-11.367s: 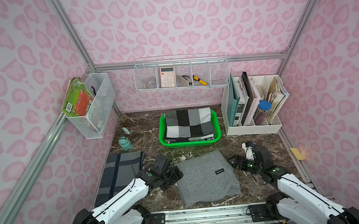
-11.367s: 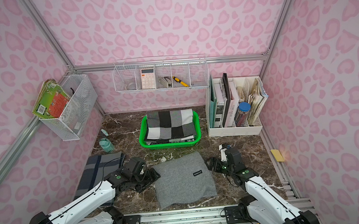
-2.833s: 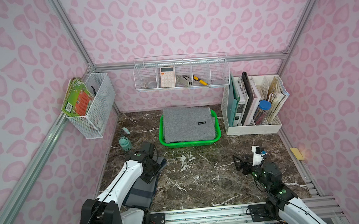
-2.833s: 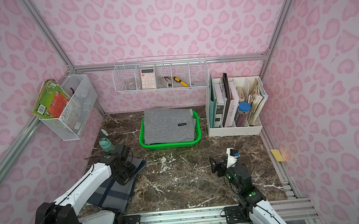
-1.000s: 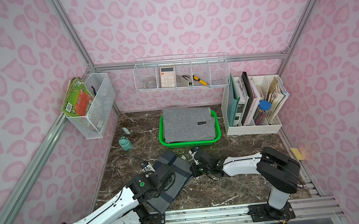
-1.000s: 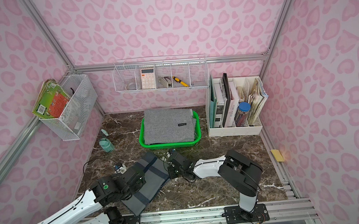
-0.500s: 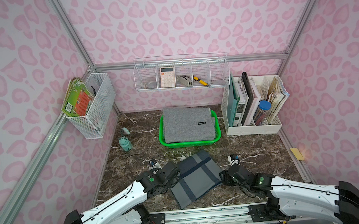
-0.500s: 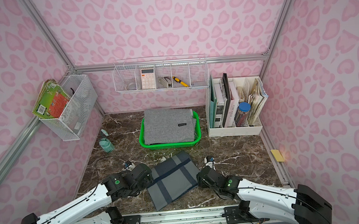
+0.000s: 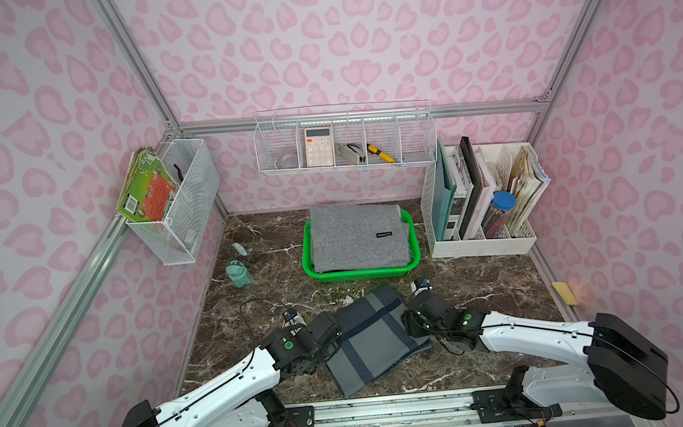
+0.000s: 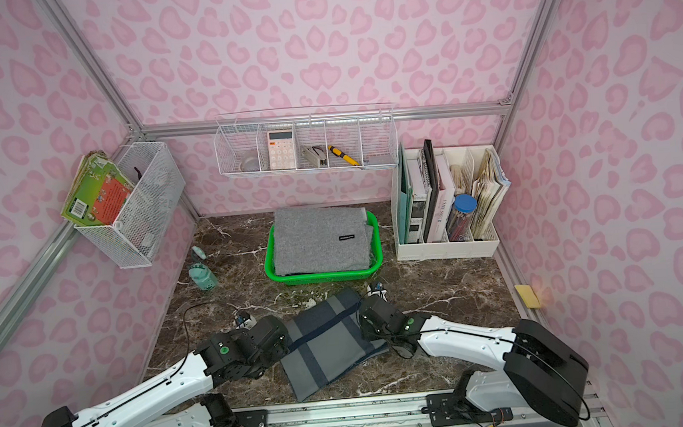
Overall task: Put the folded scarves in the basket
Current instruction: Move the scarf to the center of the board.
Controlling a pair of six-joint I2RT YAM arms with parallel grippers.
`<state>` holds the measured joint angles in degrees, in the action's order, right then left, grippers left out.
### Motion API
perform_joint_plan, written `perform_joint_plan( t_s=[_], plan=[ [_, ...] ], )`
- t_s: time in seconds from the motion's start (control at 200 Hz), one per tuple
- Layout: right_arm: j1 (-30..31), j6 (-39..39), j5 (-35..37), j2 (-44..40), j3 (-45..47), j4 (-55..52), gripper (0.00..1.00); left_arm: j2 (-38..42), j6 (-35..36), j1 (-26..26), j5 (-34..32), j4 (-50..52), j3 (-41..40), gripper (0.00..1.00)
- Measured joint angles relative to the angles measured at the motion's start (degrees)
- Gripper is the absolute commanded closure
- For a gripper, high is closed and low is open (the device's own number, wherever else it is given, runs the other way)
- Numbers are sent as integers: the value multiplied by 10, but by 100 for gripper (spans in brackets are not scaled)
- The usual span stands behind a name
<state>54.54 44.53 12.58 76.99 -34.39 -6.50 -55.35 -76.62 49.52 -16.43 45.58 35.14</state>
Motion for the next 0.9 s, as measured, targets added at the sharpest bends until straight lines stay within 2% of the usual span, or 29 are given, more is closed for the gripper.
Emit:
perform_joint_plan(
  t_s=[0.085,0.12,0.255,0.365,0.54,0.67,0.775,0.9],
  plan=[
    [12,-3,3,36,-12,1,70,0,-6,0,-8,2,0,25],
    [21,-3,3,43,-13,0,74,0,-10,0,-10,2,-1,25],
    [45,19,18,16,19,-9,75,5,-14,0,-19,-3,-14,25],
    [73,66,32,-56,71,-33,73,9,-16,0,-23,-10,-25,27],
    [114,144,48,-176,130,-82,63,30,-23,0,-25,-26,-39,25],
    [114,162,69,-221,137,-100,41,44,-24,0,-22,-37,-51,24],
    [82,147,73,-223,130,-87,32,52,-27,0,-16,-38,-59,24],
    [10,109,43,-200,134,-32,30,71,-27,0,-5,-54,-77,24]
  ],
)
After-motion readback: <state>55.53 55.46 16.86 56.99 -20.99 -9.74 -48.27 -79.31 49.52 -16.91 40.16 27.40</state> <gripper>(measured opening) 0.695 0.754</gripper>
